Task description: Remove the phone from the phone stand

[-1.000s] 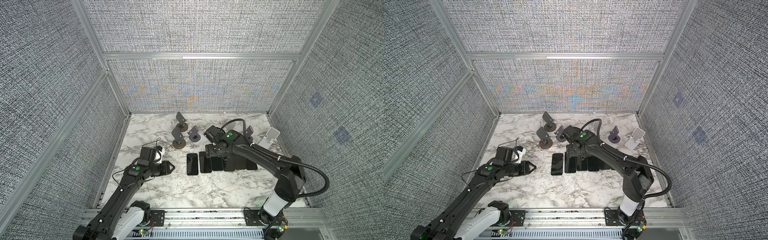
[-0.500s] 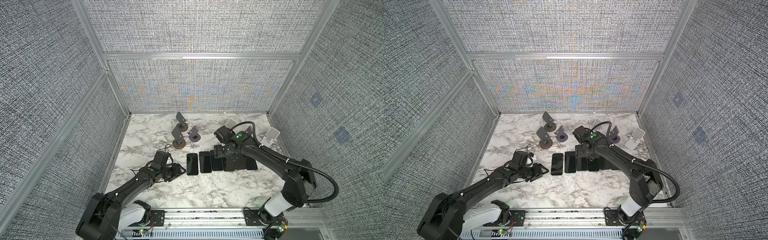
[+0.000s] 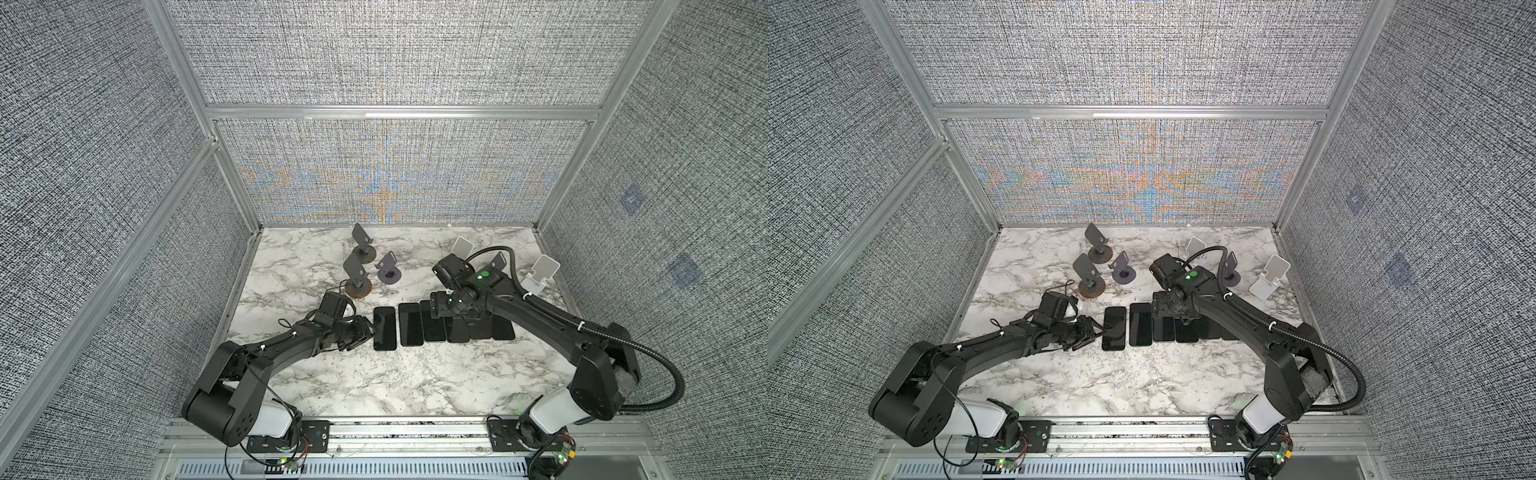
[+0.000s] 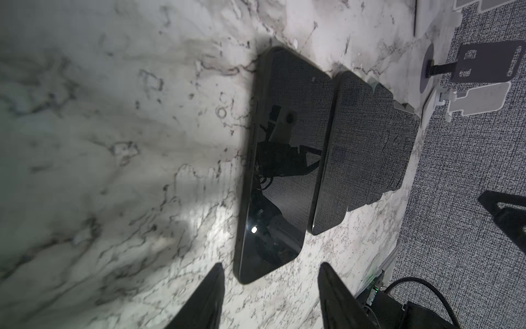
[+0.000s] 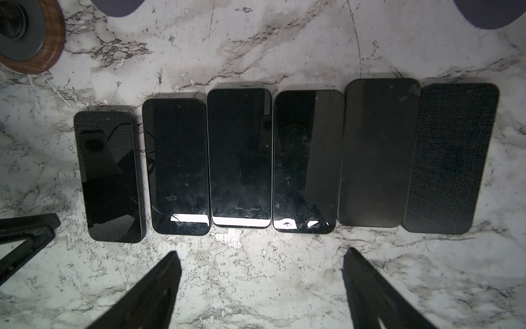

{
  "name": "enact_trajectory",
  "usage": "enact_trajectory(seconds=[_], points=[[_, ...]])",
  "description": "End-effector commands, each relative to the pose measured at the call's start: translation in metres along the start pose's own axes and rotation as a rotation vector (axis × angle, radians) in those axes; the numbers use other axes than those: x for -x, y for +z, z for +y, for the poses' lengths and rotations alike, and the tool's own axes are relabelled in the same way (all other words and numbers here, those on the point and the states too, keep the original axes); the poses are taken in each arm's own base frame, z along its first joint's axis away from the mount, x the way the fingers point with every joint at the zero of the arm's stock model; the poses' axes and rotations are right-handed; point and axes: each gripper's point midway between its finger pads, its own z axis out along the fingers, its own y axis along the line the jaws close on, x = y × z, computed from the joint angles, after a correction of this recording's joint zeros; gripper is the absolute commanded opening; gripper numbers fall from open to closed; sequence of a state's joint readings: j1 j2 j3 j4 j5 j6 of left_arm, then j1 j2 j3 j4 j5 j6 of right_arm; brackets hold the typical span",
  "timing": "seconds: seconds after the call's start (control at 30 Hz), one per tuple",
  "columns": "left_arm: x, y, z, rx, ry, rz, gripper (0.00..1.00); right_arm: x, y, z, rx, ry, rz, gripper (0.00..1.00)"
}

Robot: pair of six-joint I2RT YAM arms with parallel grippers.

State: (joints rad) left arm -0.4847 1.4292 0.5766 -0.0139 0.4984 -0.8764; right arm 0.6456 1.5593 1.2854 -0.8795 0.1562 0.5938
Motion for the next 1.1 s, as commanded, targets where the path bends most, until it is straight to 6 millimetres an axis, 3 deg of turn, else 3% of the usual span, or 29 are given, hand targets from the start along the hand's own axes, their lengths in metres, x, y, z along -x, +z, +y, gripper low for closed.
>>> enact_trajectory(seconds=[0.0, 0.27, 0.6, 0.97, 1.07], points=[[0.009, 0.005, -0.004, -0.005, 0.017, -0.02, 0.55, 0.001, -0.001, 0.0, 0.004, 0.005, -0.005, 0.84], [0.021, 0.02, -0.005, 0.012, 0.026, -0.021, 0.55, 0.0, -0.001, -0.003, -0.002, 0.001, -0.007, 0.84], [0.018, 0.033, -0.014, 0.001, 0.028, 0.006, 0.54, -0.003, 0.003, -0.007, -0.008, 0.012, -0.002, 0.84], [0.022, 0.037, -0.024, -0.001, 0.048, 0.01, 0.54, -0.004, 0.004, -0.011, -0.012, 0.016, -0.002, 0.84], [0.025, 0.029, -0.023, 0.031, 0.068, -0.018, 0.62, -0.003, 0.002, -0.014, -0.017, 0.017, -0.011, 0.84]])
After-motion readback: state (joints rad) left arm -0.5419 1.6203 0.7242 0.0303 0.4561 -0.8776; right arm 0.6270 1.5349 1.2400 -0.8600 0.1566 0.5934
